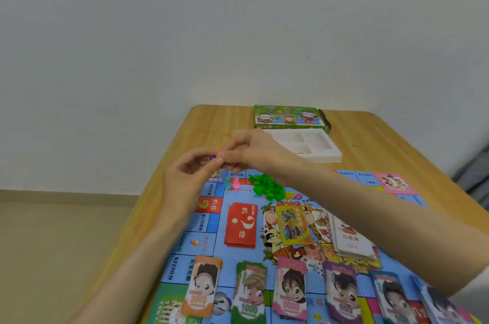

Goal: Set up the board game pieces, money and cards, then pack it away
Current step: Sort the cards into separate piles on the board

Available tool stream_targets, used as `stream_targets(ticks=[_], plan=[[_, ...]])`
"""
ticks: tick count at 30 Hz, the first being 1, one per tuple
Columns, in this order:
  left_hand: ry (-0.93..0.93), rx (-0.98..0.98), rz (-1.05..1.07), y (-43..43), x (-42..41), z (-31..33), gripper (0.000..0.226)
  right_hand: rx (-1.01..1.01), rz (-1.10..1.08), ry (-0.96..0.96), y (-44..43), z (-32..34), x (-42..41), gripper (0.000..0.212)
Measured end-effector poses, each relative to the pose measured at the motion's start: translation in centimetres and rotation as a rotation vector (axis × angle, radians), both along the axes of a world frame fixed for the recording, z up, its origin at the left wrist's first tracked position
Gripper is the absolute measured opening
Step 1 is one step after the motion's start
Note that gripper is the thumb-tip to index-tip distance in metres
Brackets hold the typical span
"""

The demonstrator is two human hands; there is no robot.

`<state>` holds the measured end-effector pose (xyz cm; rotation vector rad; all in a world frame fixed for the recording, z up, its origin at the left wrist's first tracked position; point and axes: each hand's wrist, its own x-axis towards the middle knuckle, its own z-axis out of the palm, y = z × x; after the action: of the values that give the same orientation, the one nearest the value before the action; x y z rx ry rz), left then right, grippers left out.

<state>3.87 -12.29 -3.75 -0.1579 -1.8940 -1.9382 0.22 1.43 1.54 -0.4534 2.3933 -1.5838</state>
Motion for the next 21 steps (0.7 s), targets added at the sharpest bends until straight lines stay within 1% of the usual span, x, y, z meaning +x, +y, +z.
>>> stream_targets(ticks=[3,5,7,9,12,14,16,18,21], plan=[[-0.069,0.019,-0.021,-0.2,0.1,0.1,0.007,-0.013,0.019,-0.043,0.3,0.0,-0.1,0.008],[-0.106,-0.044,-0.042,-0.6,-0.2,0.0,0.006,-0.018,-0.018,-0.035,0.8,0.1,-0.5,0.015],[-0.145,-0.225,-0.085,-0.9,-0.6,-0.5,0.006,-0.069,-0.095,-0.028,1.5,0.5,-1.1,0.022],[-0.183,-0.424,-0.138,-1.0,-1.0,-1.3,0.010,-0.119,-0.152,-0.024,2.4,0.9,-1.6,0.020],[-0.230,-0.609,-0.196,-0.8,-1.3,-2.3,0.020,-0.146,-0.204,-0.010,3.8,1.4,-2.4,0.016],[-0.237,-0.667,-0.197,-0.8,-1.5,-2.6,0.021,-0.173,-0.252,-0.001,4.7,1.6,-3.0,0.014],[-0.233,-0.698,-0.197,-0.9,-1.6,-2.7,0.015,-0.198,-0.319,0.000,5.5,1.7,-3.6,0.012],[-0.229,-0.703,-0.186,-0.9,-1.5,-2.7,0.012,-0.179,-0.381,0.007,6.1,1.5,-4.3,0.011],[-0.220,-0.709,-0.155,-1.1,-1.5,-2.7,0.014,-0.125,-0.441,0.029,6.8,0.5,-5.3,0.015]])
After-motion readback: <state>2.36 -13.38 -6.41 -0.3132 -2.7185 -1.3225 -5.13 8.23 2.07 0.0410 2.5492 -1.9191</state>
